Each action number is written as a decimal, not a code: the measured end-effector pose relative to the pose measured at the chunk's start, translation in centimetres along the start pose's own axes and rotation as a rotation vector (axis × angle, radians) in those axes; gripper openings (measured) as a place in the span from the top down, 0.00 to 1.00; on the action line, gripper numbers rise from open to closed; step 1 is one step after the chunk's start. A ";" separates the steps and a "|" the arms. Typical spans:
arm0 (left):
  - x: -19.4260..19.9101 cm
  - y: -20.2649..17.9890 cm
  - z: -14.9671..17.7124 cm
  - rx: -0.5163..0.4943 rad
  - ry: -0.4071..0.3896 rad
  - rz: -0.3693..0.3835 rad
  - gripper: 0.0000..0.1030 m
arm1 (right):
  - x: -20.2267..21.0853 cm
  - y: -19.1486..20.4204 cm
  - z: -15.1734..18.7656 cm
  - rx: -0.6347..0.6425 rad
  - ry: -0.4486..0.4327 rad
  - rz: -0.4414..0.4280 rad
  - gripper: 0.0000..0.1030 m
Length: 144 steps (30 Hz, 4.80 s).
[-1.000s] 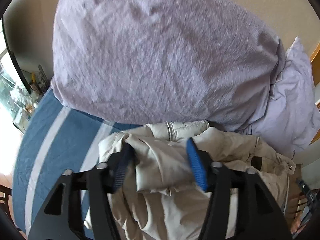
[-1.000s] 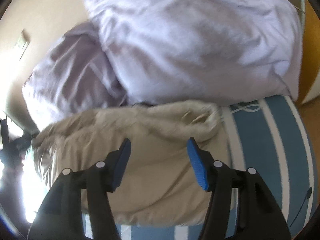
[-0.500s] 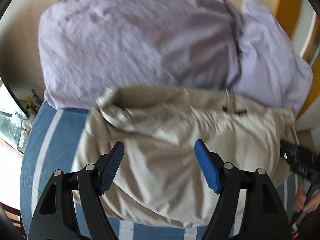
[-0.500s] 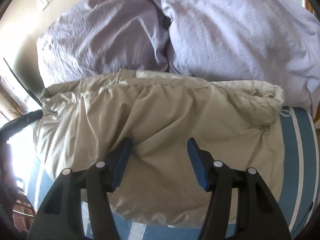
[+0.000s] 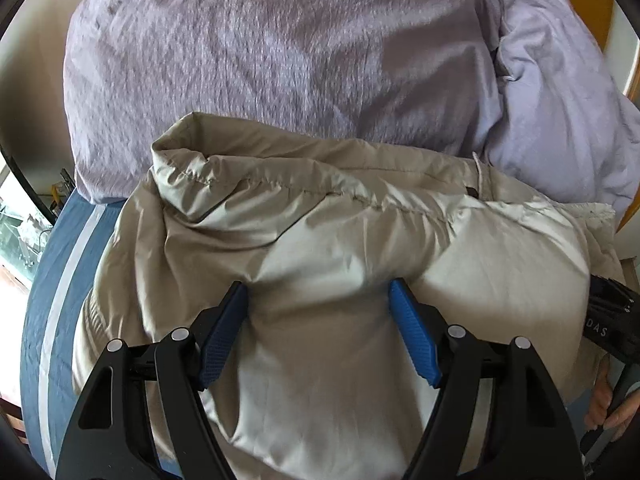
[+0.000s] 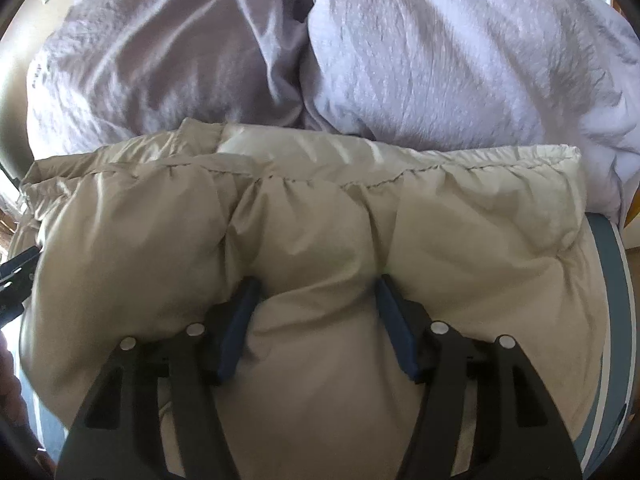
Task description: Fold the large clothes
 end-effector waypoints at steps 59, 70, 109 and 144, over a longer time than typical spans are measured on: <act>-6.1 -7.4 -3.6 0.000 -0.067 -0.004 0.22 | -4.5 -3.3 -4.1 -0.065 -0.049 0.111 0.27; -10.5 -7.2 -4.7 0.023 -0.064 -0.046 0.22 | -6.6 -3.1 -4.7 -0.056 -0.075 0.150 0.20; -9.4 1.9 -7.3 0.071 -0.130 -0.084 0.19 | -4.7 -7.9 -4.9 -0.101 -0.102 0.186 0.15; -16.8 13.4 -5.3 0.125 -0.061 -0.193 0.14 | -9.7 -13.2 -1.6 -0.129 -0.045 0.264 0.11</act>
Point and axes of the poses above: each gripper's, at about its wrist camera, not at the fingertips, and x roughly against the way its jaws point, y to its left, z to its underside, the point moved 6 cm from there along -x, roughly the way its jaws point, and after that the axes turned 9 degrees about x, right-handed, at the moved point
